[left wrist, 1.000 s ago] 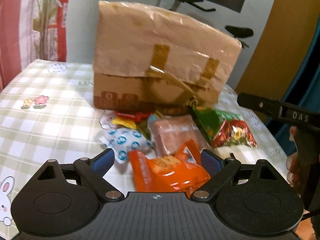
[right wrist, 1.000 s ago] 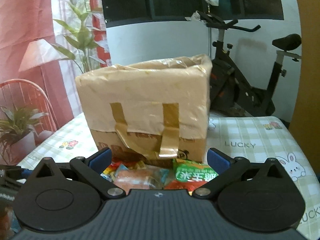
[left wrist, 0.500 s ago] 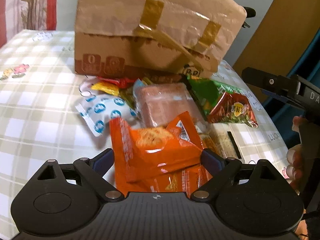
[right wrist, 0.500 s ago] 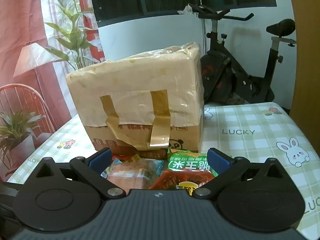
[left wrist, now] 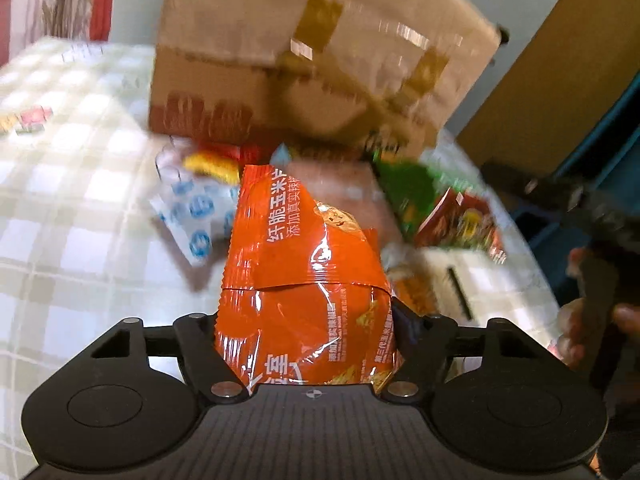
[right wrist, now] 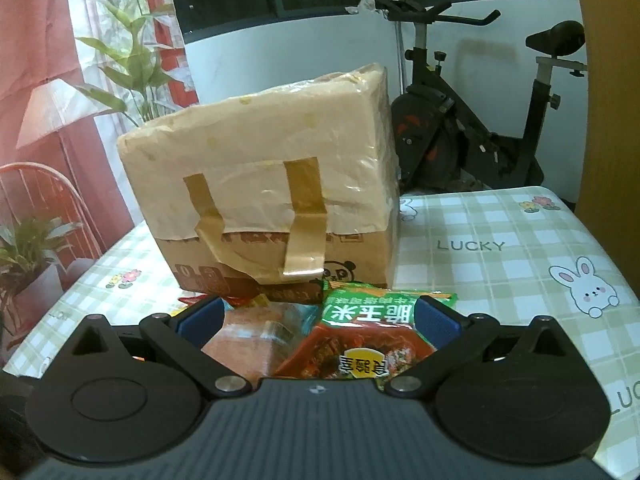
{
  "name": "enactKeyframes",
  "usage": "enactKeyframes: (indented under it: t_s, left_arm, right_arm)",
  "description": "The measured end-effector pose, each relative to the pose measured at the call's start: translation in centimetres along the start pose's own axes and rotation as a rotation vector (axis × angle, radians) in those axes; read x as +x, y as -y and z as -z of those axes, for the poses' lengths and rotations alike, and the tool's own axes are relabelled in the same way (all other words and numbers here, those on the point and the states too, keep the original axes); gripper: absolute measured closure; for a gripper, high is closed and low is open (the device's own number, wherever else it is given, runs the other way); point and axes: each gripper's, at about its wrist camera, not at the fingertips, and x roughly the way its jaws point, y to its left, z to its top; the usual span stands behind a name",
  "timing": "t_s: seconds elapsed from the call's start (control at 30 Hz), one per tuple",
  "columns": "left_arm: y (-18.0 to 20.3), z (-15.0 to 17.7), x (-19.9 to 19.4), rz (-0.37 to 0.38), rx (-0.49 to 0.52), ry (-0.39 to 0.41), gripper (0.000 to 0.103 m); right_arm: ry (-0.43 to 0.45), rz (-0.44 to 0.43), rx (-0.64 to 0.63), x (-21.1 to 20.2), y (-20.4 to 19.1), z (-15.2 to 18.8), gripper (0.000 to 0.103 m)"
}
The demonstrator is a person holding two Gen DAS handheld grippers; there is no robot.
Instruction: Organize snacks
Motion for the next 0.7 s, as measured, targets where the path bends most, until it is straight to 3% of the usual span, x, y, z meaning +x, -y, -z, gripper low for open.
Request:
enactKeyframes:
  t_s: [0.17,0.37,0.7]
  left_arm:
    - [-0.2,-0.7,-3.0,-0.016,0.001,0.113,0.028]
    - [-0.3,-1.9,-4.6,-0.117,0.01,0.217,0.028]
    - [-2.8,-3.5,-5.0,-0.198,-0.042,0.253,0.028]
  right_arm:
    - [-0.013,0.063,-0.002,0.6,1.0,0.0,0.0]
    - [-0.049,0.137,-0.005,3.0,1.9,-0.2,0.002]
    - [-0.166,0.185,0.012,7.4,2.3,0.1,0.012]
